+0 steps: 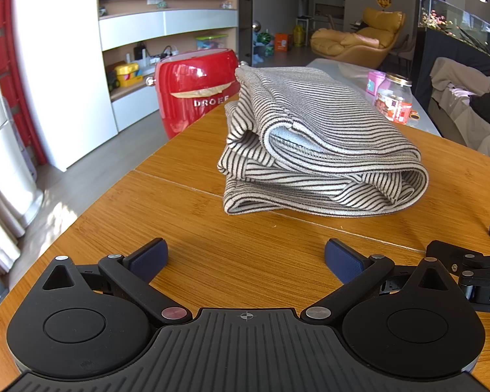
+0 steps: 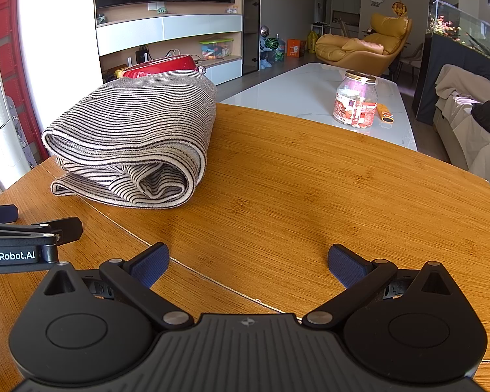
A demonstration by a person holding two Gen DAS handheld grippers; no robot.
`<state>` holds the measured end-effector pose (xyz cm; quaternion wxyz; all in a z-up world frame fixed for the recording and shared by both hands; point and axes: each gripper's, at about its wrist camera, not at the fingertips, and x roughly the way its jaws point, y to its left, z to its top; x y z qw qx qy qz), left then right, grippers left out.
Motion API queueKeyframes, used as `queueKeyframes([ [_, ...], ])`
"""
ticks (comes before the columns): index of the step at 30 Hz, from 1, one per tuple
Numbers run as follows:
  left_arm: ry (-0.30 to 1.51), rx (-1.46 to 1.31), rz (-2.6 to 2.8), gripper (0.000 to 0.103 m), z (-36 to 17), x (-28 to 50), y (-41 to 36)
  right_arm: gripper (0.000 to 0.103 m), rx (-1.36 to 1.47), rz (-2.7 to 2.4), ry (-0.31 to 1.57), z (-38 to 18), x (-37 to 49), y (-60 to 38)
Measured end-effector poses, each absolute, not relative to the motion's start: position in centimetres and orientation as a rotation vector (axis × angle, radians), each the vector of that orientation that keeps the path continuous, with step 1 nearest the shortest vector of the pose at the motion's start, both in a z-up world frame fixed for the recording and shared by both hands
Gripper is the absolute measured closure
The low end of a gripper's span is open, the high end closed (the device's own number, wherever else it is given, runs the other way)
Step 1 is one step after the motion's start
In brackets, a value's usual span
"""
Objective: Fold clothes
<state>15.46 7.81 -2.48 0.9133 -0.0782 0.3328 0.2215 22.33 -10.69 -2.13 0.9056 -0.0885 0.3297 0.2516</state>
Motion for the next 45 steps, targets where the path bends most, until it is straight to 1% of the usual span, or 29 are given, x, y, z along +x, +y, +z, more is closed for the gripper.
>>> queueKeyframes([
  [21,0.686,-0.155,0.442,0.000,-2.44,15.65,7.89,0.000,-0.183,0.520,0.681,-2.13,22.34,-10.66],
  [25,0.708,-0.141,0.367,0.000,-2.34,15.19,8.17,0.000,-0.183,0.520,0.681,-2.15,22.39,-10.68],
  [45,0.726,-0.150,0.394,0.000,-2.34,15.03,8.03,0.000,-0.179,0.509,0.681,-2.15,22.42,-10.51],
])
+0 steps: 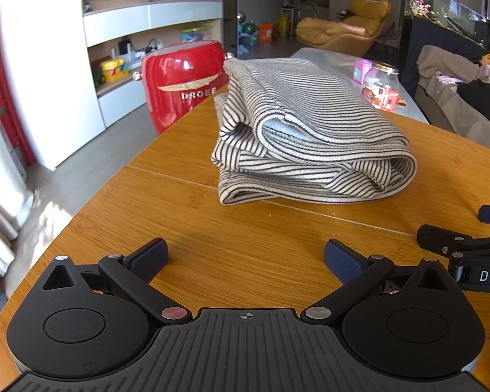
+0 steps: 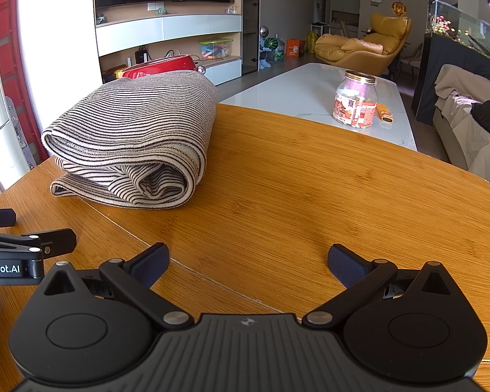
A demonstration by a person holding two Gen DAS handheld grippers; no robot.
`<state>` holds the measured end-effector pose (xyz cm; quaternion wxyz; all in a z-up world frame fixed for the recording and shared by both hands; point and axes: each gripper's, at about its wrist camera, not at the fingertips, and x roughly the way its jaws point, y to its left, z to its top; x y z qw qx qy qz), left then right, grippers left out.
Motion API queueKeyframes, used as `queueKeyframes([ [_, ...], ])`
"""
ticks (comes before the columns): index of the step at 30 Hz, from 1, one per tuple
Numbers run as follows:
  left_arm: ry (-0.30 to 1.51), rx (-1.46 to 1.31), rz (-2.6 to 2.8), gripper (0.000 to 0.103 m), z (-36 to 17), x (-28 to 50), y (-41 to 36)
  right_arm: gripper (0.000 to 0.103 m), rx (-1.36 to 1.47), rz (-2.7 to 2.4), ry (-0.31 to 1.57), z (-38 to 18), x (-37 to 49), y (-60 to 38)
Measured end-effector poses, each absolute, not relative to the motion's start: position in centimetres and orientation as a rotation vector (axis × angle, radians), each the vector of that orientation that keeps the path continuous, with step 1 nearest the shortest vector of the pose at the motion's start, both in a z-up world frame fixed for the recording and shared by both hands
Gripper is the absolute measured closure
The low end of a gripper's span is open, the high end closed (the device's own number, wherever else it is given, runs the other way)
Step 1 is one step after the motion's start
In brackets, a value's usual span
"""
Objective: Fold clothes
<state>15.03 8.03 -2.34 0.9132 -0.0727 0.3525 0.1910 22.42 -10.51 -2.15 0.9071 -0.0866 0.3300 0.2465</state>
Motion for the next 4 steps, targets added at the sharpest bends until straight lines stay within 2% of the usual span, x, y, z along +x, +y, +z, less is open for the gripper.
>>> queueKeyframes([
  [4,0.722,-0.158,0.380,0.000,-2.29,14.81,8.28,0.000,-0.165,0.472,0.684,-2.11,22.15,-9.71],
])
